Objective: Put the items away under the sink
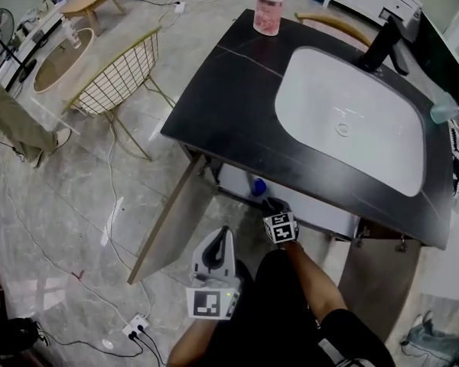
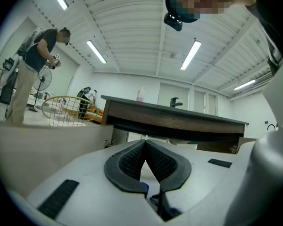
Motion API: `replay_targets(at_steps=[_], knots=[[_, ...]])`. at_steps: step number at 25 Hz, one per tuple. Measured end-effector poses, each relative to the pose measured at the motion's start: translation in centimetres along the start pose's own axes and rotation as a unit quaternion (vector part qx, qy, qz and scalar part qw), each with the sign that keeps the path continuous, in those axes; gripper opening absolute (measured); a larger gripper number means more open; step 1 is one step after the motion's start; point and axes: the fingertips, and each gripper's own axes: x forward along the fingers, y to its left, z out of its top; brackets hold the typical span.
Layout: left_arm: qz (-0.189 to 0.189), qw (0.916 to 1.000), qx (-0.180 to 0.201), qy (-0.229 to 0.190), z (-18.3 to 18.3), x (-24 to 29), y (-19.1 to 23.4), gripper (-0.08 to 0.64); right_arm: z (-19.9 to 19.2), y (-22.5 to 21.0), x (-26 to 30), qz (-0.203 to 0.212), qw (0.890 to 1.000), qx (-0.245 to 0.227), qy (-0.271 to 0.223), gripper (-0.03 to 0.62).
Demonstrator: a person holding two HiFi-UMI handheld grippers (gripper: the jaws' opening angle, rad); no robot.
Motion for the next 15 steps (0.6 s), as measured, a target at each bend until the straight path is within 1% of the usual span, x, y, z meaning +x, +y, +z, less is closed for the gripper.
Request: replay_targets(at_steps=[4,6,11,15], knots=[[-0.001,0.9999,-0.003,0.014,4.2,0.2,-0.8,0.015,0.9,1.2,-3.9,0.000,0.998,0.032,0.050,0.018],[0.001,0.9996,-0.007,0.029,6.0,0.2,-1.2,0.015,2.4,2.0,-6.3,0.002,0.996,0.053,0.066,0.012],[0.011,0.9977,-0.007,0.067,10.7,-0.8,-2.3,0.015,5.3,4.2,-12.2,0.011,0.992,0.088,0.089,0.011],[0.016,0.9967,-0.010,0.079,16.5,-2.0,-4.2,0.015,8.6,5.4,-18.5,0.015,0.989,0.103,0.109,0.011]])
